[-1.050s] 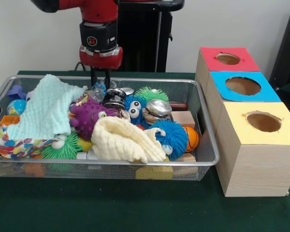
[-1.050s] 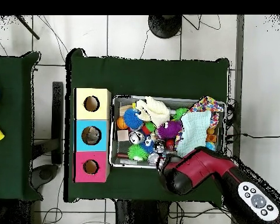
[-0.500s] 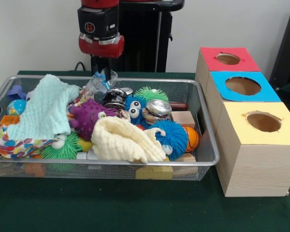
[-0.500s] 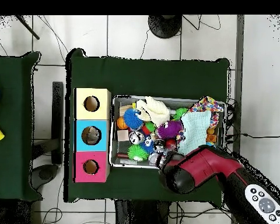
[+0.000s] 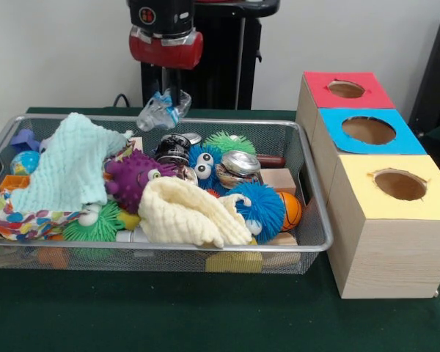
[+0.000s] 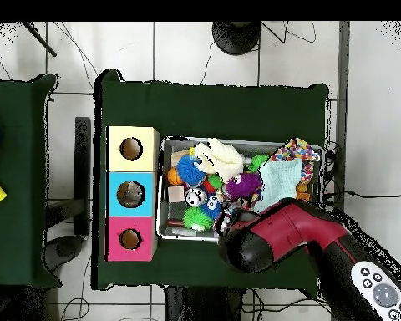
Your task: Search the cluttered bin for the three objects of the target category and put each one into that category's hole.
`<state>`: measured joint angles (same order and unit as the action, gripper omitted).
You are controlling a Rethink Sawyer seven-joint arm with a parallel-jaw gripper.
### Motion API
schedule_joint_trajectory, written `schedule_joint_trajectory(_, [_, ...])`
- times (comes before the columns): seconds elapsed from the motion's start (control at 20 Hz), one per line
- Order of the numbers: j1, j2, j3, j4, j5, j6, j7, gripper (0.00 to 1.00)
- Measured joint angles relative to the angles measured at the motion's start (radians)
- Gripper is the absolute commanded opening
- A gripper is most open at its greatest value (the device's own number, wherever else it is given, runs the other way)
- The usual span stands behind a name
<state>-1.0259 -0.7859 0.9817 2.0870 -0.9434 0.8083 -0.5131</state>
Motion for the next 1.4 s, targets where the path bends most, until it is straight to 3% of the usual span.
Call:
schedule_joint_trajectory(0.35, [0.076,-0.028,0.034,0.000,0.053,0.000,0.000,0.00])
schedule_joint_trajectory(0.9, [0.274,-0.094,0.046,-0.004,0.163,-0.034,0.000,0.00])
schedule_joint_trajectory(1.4, [0.390,-0.119,0.042,-0.078,0.256,-0.044,0.001,0.00])
